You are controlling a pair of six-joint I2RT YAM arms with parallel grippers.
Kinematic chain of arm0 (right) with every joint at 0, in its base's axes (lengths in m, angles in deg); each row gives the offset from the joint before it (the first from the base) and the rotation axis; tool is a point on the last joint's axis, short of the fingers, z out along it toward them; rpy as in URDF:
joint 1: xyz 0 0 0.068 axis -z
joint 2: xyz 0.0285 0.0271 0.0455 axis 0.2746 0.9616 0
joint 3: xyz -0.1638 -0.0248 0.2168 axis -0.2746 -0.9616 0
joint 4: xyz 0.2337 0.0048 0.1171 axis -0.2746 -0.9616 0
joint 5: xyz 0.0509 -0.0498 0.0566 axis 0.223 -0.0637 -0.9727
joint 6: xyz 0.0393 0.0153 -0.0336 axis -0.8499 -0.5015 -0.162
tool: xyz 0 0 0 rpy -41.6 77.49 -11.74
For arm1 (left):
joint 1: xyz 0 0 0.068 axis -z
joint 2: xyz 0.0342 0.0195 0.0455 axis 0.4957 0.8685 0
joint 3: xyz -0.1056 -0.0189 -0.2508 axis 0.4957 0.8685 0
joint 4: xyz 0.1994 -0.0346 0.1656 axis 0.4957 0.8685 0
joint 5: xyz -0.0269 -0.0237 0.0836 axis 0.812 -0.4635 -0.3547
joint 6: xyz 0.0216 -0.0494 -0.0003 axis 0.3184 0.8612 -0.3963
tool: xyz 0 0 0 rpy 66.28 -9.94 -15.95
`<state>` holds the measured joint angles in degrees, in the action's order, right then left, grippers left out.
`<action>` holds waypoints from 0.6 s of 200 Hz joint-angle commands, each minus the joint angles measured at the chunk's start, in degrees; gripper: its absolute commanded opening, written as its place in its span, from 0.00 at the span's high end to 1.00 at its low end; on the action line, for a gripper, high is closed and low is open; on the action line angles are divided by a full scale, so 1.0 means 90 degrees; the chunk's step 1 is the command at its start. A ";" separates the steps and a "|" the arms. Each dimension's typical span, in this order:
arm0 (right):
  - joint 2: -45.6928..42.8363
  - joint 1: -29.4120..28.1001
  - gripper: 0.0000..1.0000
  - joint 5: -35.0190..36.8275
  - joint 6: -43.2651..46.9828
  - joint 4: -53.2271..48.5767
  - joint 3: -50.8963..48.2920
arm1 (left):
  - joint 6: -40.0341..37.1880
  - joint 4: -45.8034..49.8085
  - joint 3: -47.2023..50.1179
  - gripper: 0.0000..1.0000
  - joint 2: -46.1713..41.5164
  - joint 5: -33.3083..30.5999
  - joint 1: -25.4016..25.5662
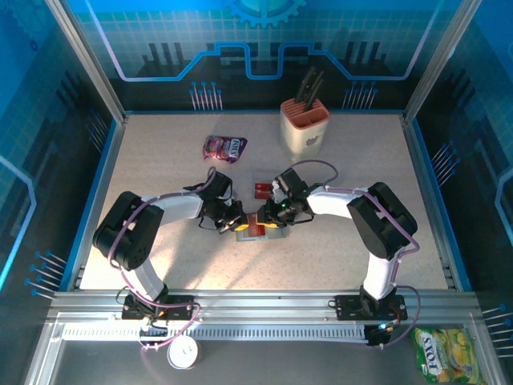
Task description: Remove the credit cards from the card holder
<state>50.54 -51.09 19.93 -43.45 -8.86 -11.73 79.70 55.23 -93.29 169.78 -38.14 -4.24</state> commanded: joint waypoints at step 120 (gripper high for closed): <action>-0.0216 0.0059 0.73 -0.0184 -0.0167 0.0320 -0.0103 | -0.0133 0.0331 -0.0062 1.00 0.0142 -0.0171 0.0040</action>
<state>50.63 -51.09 19.52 -44.28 -7.20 -11.86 79.70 55.23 -93.29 169.78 -38.14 -4.24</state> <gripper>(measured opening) 0.290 0.051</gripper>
